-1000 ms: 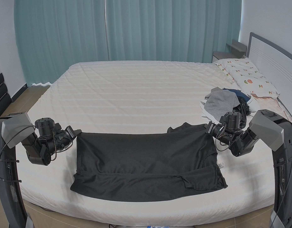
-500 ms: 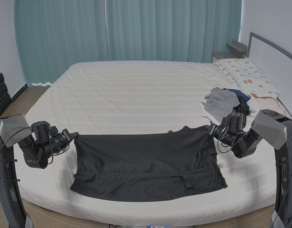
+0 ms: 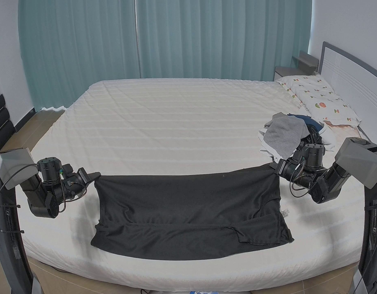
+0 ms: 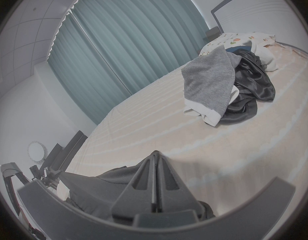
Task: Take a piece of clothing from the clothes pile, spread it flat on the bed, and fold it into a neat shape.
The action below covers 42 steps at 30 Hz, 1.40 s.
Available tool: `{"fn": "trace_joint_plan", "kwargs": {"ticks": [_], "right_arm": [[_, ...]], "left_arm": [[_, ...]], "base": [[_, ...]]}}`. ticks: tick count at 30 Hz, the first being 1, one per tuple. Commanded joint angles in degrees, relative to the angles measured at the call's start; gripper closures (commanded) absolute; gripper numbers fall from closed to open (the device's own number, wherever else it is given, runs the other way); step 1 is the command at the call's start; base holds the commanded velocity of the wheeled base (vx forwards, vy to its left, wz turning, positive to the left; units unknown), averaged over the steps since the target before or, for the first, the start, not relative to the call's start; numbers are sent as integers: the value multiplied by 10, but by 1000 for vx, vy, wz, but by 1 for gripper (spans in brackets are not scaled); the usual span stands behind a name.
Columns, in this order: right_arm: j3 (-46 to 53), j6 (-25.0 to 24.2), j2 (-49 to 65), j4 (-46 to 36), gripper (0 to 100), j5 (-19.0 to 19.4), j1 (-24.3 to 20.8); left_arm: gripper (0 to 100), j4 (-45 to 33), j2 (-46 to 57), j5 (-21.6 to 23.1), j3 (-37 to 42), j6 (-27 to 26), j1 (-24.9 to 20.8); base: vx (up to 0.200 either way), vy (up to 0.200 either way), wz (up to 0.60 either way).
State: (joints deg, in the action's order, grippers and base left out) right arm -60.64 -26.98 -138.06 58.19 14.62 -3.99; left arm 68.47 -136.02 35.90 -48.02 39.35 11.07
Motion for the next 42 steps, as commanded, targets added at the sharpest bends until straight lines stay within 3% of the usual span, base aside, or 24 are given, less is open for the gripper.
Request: {"fn": "trace_joint_plan", "kwargs": {"ticks": [1, 8, 12, 17, 23, 33, 42], "right_arm": [[29, -1, 19, 1, 100, 17, 7], [69, 2, 31, 3, 100, 34, 13], [109, 11, 46, 3, 100, 60, 13], [132, 18, 50, 3, 100, 62, 13], [185, 71, 41, 3, 100, 65, 12], [226, 83, 21, 3, 100, 66, 7], [235, 83, 6, 3, 100, 66, 2]], "left_arm": [[100, 0, 5, 25, 13, -1, 8], [100, 0, 14, 64, 24, -5, 24], [100, -1, 12, 64, 25, -8, 29], [100, -2, 10, 65, 33, -23, 30], [100, -10, 4, 68, 64, -129, 28], [100, -64, 1, 68, 105, -321, 23], [100, -75, -1, 68, 115, -354, 16]], "base": [[0, 0, 0], [0, 0, 0], [0, 0, 0], [0, 0, 0], [0, 0, 0], [0, 0, 0], [0, 0, 0]]}}
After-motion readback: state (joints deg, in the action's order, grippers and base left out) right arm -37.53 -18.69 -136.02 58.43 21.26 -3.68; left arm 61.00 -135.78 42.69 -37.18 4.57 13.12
